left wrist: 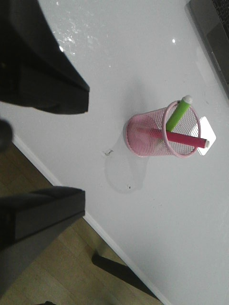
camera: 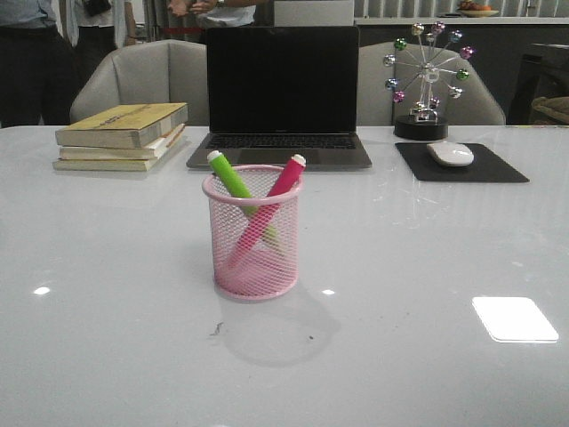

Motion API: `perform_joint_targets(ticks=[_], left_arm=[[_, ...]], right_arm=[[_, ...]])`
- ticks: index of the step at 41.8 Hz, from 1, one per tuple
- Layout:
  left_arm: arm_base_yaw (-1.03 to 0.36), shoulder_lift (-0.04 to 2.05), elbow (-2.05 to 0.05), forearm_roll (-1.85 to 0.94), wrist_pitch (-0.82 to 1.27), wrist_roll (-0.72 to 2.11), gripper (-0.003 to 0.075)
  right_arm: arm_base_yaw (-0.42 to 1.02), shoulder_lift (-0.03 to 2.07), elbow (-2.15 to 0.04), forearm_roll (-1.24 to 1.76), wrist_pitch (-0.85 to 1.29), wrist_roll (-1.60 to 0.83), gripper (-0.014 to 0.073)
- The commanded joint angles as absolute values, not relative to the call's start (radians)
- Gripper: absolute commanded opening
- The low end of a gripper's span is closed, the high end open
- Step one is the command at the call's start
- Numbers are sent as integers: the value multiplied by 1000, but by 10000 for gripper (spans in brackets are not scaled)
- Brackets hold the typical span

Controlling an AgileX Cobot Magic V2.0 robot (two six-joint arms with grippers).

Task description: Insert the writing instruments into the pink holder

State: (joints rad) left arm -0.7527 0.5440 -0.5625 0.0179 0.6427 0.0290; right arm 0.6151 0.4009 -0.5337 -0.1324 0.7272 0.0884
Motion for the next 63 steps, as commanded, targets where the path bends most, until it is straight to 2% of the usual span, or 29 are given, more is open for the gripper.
perform_joint_targets(ticks=[1, 5, 10, 15, 20, 23, 52, 59, 63], left_arm=[[-757, 519, -563, 13, 581, 24, 401], [-757, 515, -546, 19, 583, 24, 366], [-757, 515, -544, 39, 622, 20, 258], [-757, 515, -544, 40, 629, 20, 90], [-757, 515, -544, 40, 629, 20, 99], [-757, 515, -544, 35, 629, 20, 99], [-754, 484, -528, 28, 614, 20, 99], [-641, 369, -465, 26, 558, 20, 99], [-536, 286, -384, 19, 417, 20, 99]], right_arm=[[607, 407, -561, -149, 648, 78, 428], [607, 407, -561, -140, 650, 79, 424], [607, 407, -561, -137, 653, 79, 362], [607, 407, -561, -129, 661, 80, 188], [607, 407, -561, -99, 667, 80, 17], [607, 407, -561, -83, 668, 80, 38], [607, 407, -561, -79, 668, 80, 38], [607, 407, -561, -79, 668, 80, 38], [607, 407, -561, -79, 668, 80, 38]])
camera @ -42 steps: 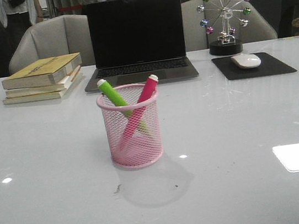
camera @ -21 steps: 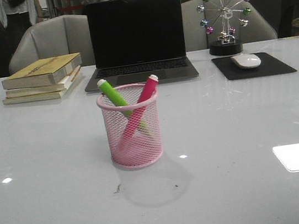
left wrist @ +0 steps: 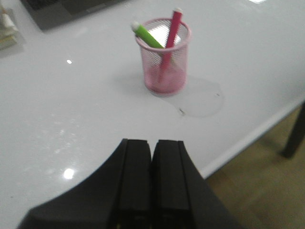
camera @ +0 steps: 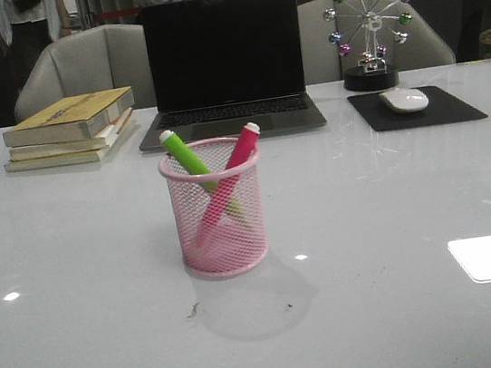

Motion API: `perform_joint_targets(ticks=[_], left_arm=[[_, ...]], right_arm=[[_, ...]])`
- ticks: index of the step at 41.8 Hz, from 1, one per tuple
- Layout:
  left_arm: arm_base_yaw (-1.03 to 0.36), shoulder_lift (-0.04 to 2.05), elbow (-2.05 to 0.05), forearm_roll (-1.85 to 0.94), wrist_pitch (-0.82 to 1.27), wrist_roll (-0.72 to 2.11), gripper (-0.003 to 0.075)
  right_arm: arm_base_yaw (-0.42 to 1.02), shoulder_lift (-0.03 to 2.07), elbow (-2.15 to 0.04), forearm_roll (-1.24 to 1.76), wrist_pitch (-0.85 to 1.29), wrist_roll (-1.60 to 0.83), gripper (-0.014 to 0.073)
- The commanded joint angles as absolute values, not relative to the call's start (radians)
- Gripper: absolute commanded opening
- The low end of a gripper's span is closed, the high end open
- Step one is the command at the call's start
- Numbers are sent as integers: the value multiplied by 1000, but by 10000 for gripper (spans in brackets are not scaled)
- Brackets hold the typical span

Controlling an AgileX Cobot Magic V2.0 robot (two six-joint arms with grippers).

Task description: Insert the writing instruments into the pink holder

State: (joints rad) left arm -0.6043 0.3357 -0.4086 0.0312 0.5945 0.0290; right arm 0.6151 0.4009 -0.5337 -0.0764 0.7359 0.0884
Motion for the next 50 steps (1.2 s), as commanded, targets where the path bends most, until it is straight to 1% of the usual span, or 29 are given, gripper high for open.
perform_joint_targets(ticks=[1, 2, 5, 8, 12, 18, 22, 29, 32, 34, 36, 42, 50], left_arm=[[-512, 264, -357, 11, 361, 20, 99], [-487, 254, -344, 0, 333, 20, 99], [-384, 193, -256, -27, 158, 20, 99], [-298, 152, -197, -65, 66, 20, 99], [-180, 102, -142, -105, 32, 20, 99], [-85, 24, -90, -105, 30, 20, 99], [-63, -11, -71, -105, 30, 20, 99], [-62, -26, -19, -87, 8, 15, 99], [-70, -26, 3, 14, 0, -86, 99], [-78, -26, 11, 112, 8, -211, 99], [-87, -26, 11, 170, 24, -256, 99], [-94, -26, 11, 176, 0, -217, 99], [-94, -26, 11, 22, -26, -55, 99]], right_arm=[[607, 407, -561, -79, 668, 80, 38], [607, 407, -561, -79, 668, 80, 38], [607, 407, -561, -79, 668, 80, 38], [607, 407, -561, -79, 668, 80, 38], [607, 407, -561, -79, 668, 80, 38], [607, 407, -561, -79, 668, 80, 38], [607, 407, -561, -79, 668, 80, 38], [607, 407, -561, -79, 668, 80, 38], [607, 407, -561, -79, 669, 80, 38], [607, 407, -561, -79, 669, 80, 38], [607, 407, -561, -79, 669, 80, 38], [607, 407, -561, -79, 669, 80, 38], [607, 407, -561, -79, 669, 80, 38]])
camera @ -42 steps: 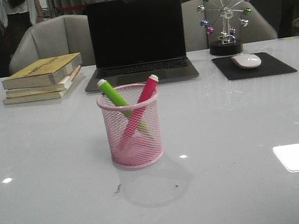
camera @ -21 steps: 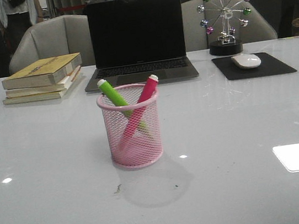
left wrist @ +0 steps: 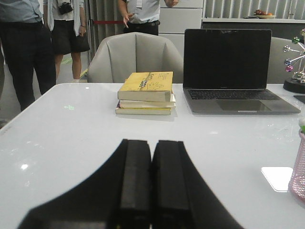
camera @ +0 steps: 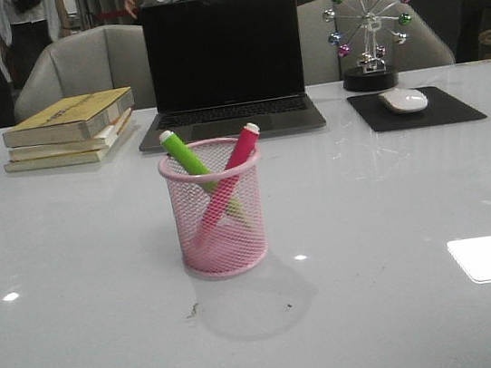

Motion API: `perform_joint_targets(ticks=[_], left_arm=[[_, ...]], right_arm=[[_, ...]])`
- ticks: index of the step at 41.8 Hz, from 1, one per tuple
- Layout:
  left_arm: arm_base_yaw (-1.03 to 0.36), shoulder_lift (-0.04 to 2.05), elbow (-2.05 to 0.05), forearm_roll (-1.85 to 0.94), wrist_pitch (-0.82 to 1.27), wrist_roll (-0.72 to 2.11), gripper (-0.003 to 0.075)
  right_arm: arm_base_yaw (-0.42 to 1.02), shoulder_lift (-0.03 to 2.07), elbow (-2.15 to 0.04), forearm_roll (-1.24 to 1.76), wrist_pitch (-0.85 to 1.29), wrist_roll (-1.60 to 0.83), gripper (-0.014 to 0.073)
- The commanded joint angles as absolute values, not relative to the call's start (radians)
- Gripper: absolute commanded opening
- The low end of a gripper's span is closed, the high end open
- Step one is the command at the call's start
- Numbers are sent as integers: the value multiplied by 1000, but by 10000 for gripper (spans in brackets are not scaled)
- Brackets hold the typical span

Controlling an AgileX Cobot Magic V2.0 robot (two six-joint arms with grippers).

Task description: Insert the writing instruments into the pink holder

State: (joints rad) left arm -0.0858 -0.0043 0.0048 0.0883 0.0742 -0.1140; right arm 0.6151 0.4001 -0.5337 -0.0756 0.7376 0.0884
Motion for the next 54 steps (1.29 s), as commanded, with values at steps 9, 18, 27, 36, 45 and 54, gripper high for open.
perform_joint_targets(ticks=[9, 18, 27, 36, 45, 54], left_arm=[[-94, -26, 11, 10, -59, -53, 99], [-71, -26, 11, 10, -59, -53, 99], [-72, -26, 11, 10, -59, -53, 99], [-70, -26, 11, 10, -59, -53, 99], [-70, -26, 11, 10, -59, -53, 99], [-70, -26, 11, 10, -59, -53, 99]], right_arm=[[607, 407, -561, -79, 669, 80, 38], [607, 407, -561, -79, 669, 80, 38], [607, 407, -561, -79, 669, 80, 38], [607, 407, -561, -79, 669, 80, 38], [607, 407, -561, -79, 669, 80, 38], [607, 407, -561, -79, 667, 80, 38]])
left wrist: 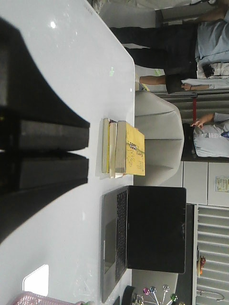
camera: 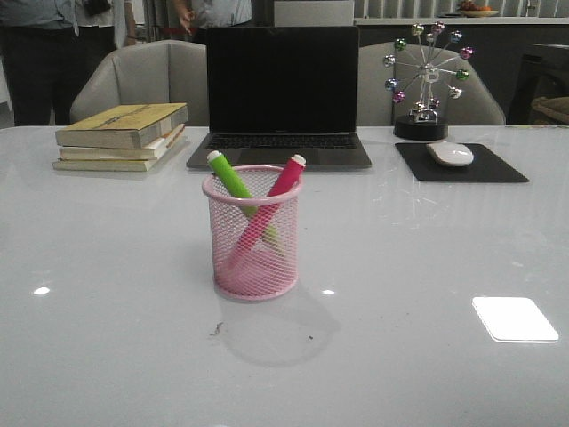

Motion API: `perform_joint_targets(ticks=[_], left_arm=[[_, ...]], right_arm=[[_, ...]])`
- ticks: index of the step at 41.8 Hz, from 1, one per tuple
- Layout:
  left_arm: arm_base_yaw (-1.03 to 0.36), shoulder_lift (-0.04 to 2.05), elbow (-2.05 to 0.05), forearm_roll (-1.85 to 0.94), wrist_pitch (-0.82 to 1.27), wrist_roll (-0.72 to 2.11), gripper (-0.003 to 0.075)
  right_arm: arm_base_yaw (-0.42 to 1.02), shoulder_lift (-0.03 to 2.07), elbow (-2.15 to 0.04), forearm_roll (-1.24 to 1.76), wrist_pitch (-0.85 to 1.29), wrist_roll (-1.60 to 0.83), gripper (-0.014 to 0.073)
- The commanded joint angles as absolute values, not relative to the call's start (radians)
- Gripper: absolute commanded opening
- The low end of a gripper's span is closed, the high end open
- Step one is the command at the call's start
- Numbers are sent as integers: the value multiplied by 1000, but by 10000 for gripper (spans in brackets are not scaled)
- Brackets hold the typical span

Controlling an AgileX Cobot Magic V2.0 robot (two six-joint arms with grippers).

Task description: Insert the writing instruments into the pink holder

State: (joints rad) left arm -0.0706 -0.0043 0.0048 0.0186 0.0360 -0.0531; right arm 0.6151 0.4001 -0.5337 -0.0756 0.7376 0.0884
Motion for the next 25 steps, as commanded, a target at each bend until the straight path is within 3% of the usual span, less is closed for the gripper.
perform_joint_targets(ticks=[1, 9, 19, 25], left_arm=[[-70, -26, 11, 10, -59, -53, 99], [-70, -24, 11, 10, -59, -53, 99], [-70, -24, 11, 10, -59, -53, 99], [-70, -24, 11, 10, -59, -53, 99]], right_arm=[[607, 404, -559, -79, 667, 80, 38], [511, 329, -485, -67, 602, 80, 38], [263, 134, -191, -27, 141, 80, 38], [166, 43, -53, 43, -12, 80, 38]])
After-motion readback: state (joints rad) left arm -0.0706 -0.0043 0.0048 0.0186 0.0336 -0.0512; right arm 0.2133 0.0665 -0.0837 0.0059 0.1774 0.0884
